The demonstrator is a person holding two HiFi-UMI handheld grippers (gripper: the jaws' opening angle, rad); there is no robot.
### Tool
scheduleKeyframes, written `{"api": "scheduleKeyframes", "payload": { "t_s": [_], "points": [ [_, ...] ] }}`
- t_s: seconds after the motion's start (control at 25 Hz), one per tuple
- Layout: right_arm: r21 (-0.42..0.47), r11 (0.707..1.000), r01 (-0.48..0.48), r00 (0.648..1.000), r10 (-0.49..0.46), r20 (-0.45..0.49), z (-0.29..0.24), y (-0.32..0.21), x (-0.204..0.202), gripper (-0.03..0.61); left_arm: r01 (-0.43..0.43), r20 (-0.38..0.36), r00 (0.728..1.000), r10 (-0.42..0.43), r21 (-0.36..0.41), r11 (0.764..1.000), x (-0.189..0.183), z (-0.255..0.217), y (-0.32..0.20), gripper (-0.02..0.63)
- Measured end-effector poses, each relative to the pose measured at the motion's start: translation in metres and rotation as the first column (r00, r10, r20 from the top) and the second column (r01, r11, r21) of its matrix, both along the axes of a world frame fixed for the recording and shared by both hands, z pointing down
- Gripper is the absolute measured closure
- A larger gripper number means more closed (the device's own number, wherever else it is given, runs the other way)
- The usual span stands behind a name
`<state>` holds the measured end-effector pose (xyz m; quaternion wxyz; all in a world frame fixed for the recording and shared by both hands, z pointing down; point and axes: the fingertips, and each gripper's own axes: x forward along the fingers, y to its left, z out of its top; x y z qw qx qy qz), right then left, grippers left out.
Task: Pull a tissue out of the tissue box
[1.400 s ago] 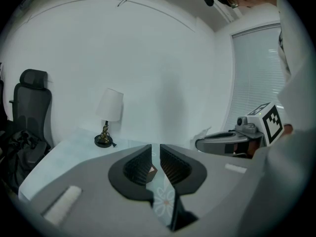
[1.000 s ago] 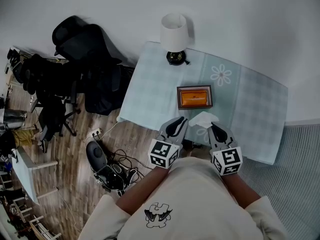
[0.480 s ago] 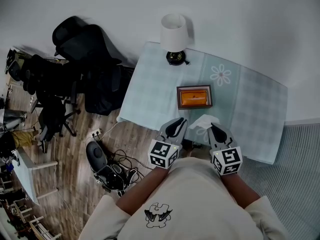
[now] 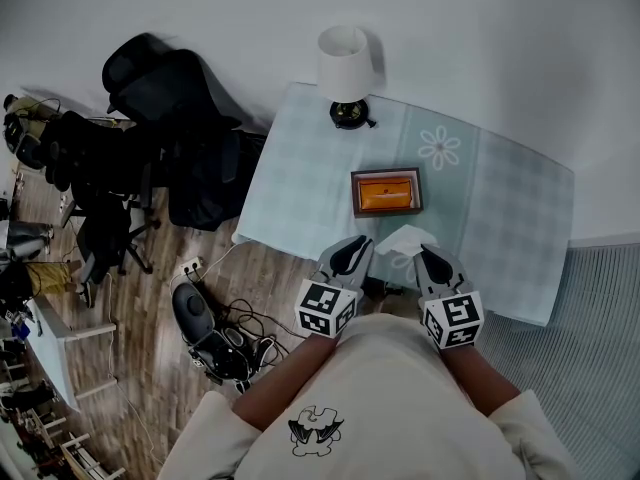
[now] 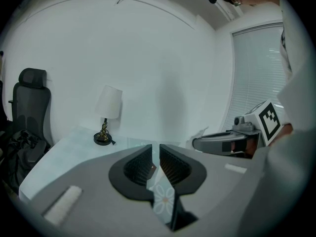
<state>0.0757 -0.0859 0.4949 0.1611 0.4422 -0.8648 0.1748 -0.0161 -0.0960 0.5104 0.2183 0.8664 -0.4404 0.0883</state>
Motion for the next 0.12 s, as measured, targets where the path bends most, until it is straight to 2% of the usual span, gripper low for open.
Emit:
{"api": "scheduleKeyframes", "payload": {
  "t_s": [0.12],
  "points": [
    [-0.003,1.0,-0.001,1.0,0.001,0.001,0.0007,0.0009,-0.0001,0.566,0.001,-0.003,1.0,-0.001,-0.003,1.0,-0.0001,0.0001,0.0001,0.56]
  ]
}}
